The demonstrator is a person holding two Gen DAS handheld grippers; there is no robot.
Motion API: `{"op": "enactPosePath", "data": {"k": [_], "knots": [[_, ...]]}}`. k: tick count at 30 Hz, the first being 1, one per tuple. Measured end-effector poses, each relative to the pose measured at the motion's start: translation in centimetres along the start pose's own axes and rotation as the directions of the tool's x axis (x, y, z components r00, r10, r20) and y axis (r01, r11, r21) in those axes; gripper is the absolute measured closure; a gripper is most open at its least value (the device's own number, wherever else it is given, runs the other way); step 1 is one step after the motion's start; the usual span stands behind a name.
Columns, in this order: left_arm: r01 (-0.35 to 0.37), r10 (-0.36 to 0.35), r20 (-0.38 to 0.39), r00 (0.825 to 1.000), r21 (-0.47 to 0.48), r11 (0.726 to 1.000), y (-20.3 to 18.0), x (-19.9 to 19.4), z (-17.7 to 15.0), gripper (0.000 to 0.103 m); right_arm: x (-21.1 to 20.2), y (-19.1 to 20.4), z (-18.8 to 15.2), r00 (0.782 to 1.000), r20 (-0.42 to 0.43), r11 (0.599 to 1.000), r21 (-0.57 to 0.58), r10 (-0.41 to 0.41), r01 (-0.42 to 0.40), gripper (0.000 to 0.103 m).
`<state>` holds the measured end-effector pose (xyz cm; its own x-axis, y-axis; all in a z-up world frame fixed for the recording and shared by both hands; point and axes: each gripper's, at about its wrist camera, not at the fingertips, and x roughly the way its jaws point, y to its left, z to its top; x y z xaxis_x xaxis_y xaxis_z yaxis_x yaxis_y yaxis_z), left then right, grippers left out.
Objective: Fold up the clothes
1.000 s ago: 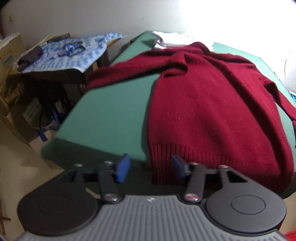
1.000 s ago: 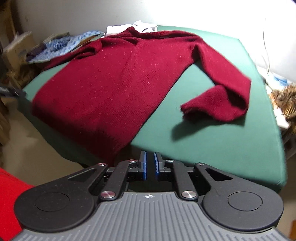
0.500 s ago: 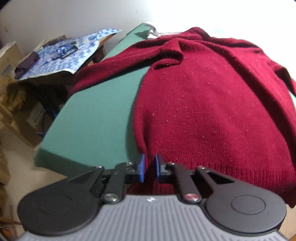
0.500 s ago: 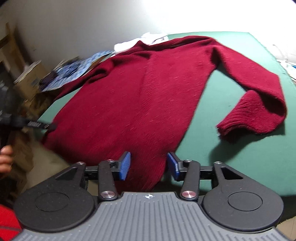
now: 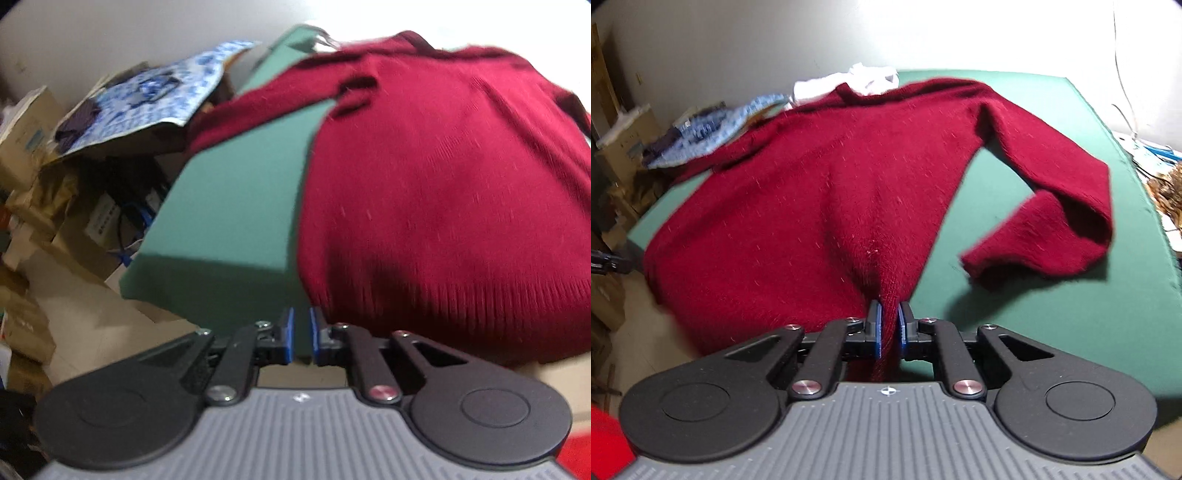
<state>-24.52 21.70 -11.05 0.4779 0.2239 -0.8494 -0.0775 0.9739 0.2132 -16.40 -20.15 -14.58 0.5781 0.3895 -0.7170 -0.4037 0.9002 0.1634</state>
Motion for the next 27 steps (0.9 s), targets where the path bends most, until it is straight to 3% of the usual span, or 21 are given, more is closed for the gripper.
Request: {"op": "enactPosePath", "data": {"k": [1,5,7,8,9,11,13,15,16,17,20,22,24,26,27], "knots": [[-0.014,0.014,0.001,1.0,0.025,1.0,0.2,-0.3,-0.2,0.079,-0.3,-0.1,-0.2,1.0,-0.011,1.0,0.0,-0.005,0.005,0.094],[-0.043,0.041,0.054,0.998,0.043,0.998,2.4,-1.8,0.6,0.079,-0.7,-0.1,0.1,0.999,-0.033,0.999,0.028,0.028,-0.027,0.089],[-0.006,0.005,0.119,0.993,0.008,1.0,3.2,-2.1,2.6,0.079,-0.4,0.1,0.5,1.0,-0.014,0.998,0.051,0.025,-0.024,0.083],[0.024,-0.025,0.148,0.989,0.006,1.0,3.1,-1.9,3.7,0.079,0.0,0.1,0.8,1.0,0.013,0.997,0.081,-0.011,0.01,0.073],[0.053,-0.054,0.177,0.983,0.011,0.999,2.7,-1.6,5.0,0.079,0.4,0.2,1.2,0.998,0.033,0.993,0.114,-0.046,0.042,0.069],[0.102,-0.111,0.214,0.97,0.051,0.993,1.0,-0.3,7.6,0.08,1.2,0.5,2.3,0.995,0.065,0.985,0.16,-0.076,0.065,0.07],[0.128,-0.147,0.214,0.966,0.101,0.987,-0.9,2.0,9.9,0.076,2.3,1.3,3.4,0.996,0.079,0.983,0.179,-0.049,0.034,0.071],[0.153,-0.183,0.213,0.96,0.151,0.977,-2.8,4.3,12.1,0.067,3.4,2.0,4.6,0.996,0.09,0.98,0.197,-0.022,0.004,0.072],[0.165,-0.201,0.211,0.957,0.176,0.97,-3.8,5.5,13.3,0.055,4.3,2.3,4.9,0.998,0.062,0.979,0.204,-0.012,-0.001,0.073],[0.177,-0.219,0.209,0.953,0.201,0.964,-4.8,6.6,14.4,0.051,5.2,2.6,5.1,0.999,0.036,0.977,0.212,-0.004,-0.004,0.073],[0.2,-0.257,0.202,0.945,0.265,0.943,-7.3,10.1,17.7,0.05,6.5,2.5,5.3,0.999,0.0,0.962,0.269,-0.053,0.051,0.08],[0.165,-0.218,0.218,0.951,0.238,0.957,-6.6,12.0,19.3,0.046,6.4,2.1,5.2,0.993,0.005,0.948,0.3,-0.115,0.108,0.086],[0.132,-0.179,0.239,0.954,0.197,0.971,-5.4,13.7,21.0,0.044,6.4,2.0,5.0,0.983,0.002,0.932,0.316,-0.186,0.176,0.103],[0.144,-0.177,0.243,0.954,0.144,0.979,-3.9,15.6,22.4,0.019,6.2,2.1,4.8,0.978,0.001,0.918,0.345,-0.208,0.195,0.103],[0.15,-0.179,0.247,0.952,0.129,0.98,-3.2,16.4,22.9,0.016,6.1,2.4,4.6,0.975,0.003,0.906,0.369,-0.224,0.207,0.103]]}}
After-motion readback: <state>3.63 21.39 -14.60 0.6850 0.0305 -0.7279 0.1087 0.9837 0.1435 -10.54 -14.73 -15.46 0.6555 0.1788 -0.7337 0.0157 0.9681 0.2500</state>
